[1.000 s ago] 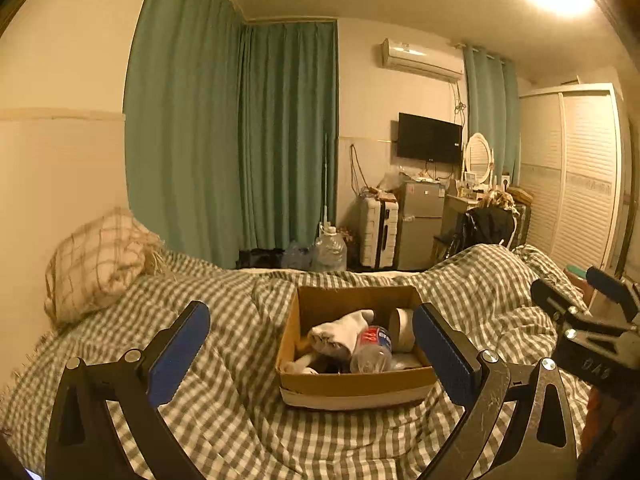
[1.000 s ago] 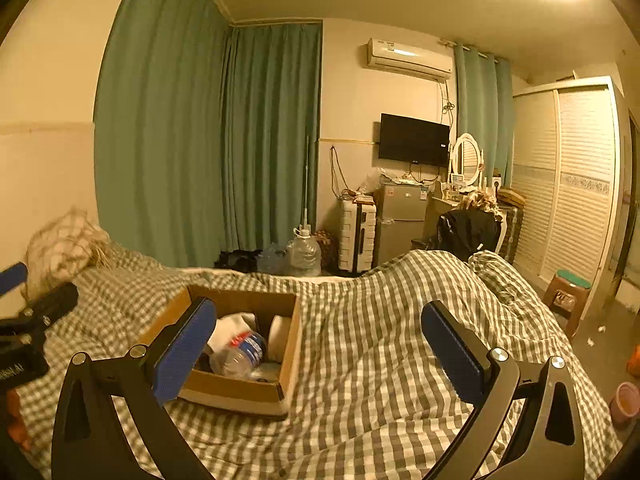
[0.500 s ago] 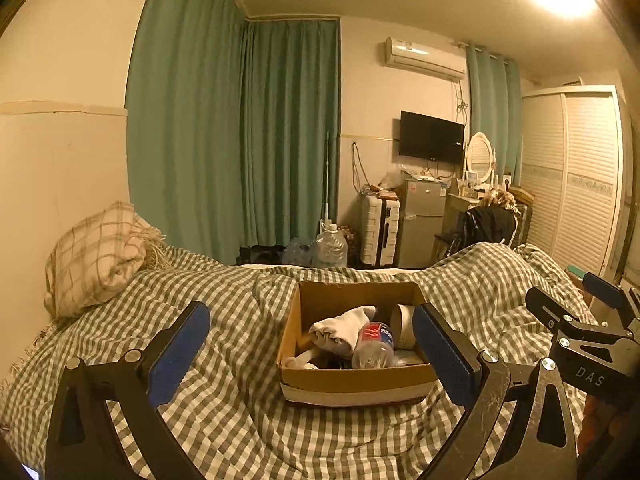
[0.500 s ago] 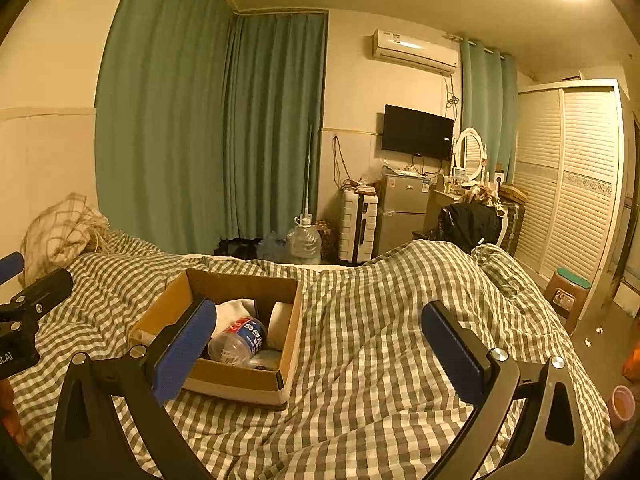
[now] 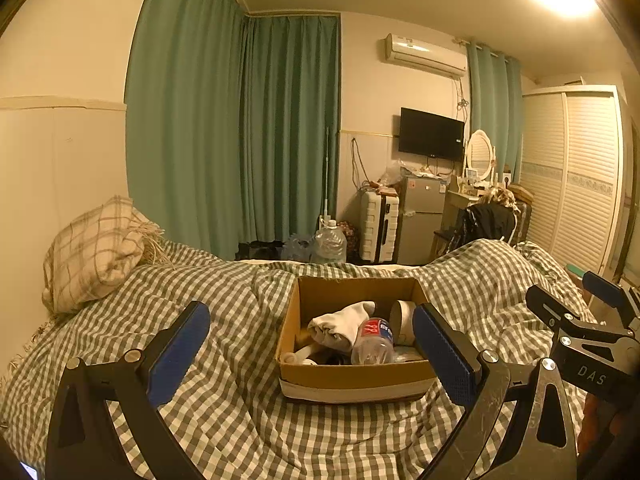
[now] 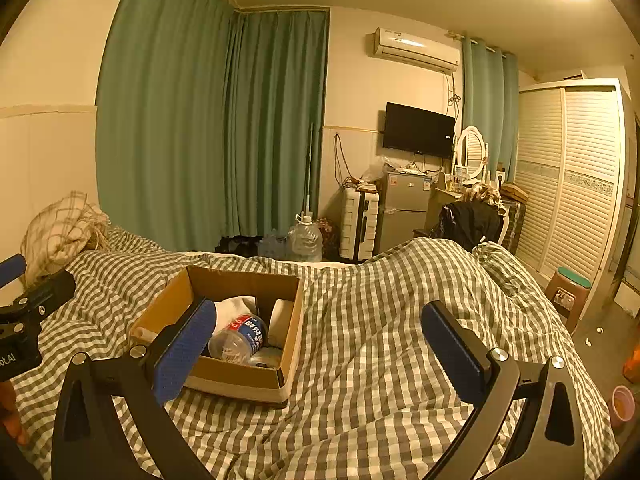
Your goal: Organize objects
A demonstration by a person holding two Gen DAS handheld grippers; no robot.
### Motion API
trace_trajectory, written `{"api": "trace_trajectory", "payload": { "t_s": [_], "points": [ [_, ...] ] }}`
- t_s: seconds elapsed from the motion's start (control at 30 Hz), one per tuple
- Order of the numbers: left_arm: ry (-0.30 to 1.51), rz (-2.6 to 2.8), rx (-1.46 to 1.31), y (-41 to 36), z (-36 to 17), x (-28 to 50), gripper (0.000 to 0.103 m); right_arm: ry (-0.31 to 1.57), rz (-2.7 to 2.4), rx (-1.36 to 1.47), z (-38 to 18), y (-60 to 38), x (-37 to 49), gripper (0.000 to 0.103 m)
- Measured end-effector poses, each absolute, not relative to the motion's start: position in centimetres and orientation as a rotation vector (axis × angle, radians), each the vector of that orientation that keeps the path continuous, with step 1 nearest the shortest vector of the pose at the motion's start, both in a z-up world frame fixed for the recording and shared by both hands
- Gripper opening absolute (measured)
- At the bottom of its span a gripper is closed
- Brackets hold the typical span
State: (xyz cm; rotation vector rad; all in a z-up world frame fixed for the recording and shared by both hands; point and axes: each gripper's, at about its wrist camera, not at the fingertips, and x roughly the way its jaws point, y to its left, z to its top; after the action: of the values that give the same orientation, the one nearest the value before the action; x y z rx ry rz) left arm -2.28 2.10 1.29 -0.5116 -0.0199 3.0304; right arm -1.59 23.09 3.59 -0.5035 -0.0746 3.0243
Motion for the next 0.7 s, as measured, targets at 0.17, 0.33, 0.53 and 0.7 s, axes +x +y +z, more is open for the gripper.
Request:
{"api": "trace_trajectory", "payload": {
  "t_s": [0.17,0.33,0.53,0.7],
  "points": [
    [-0.024,3.029,-0.516,2.12,1.26,-2.37,0.103,-0.075,3.024,-0.509,3.54,23.09,-1.64,0.103],
    [-0.024,3.031,-0.516,2.1,1.26,-2.39,0.103,-0.08,3.023,-0.51,3.67,23.01,-1.72,0.103],
    [-0.028,3.025,-0.526,2.14,1.25,-2.53,0.103,-0.081,3.022,-0.515,3.69,22.99,-1.76,0.103],
    [-0.024,3.019,-0.529,2.17,1.21,-2.57,0.103,-0.077,3.021,-0.512,3.56,23.15,-1.84,0.103]
  ]
}}
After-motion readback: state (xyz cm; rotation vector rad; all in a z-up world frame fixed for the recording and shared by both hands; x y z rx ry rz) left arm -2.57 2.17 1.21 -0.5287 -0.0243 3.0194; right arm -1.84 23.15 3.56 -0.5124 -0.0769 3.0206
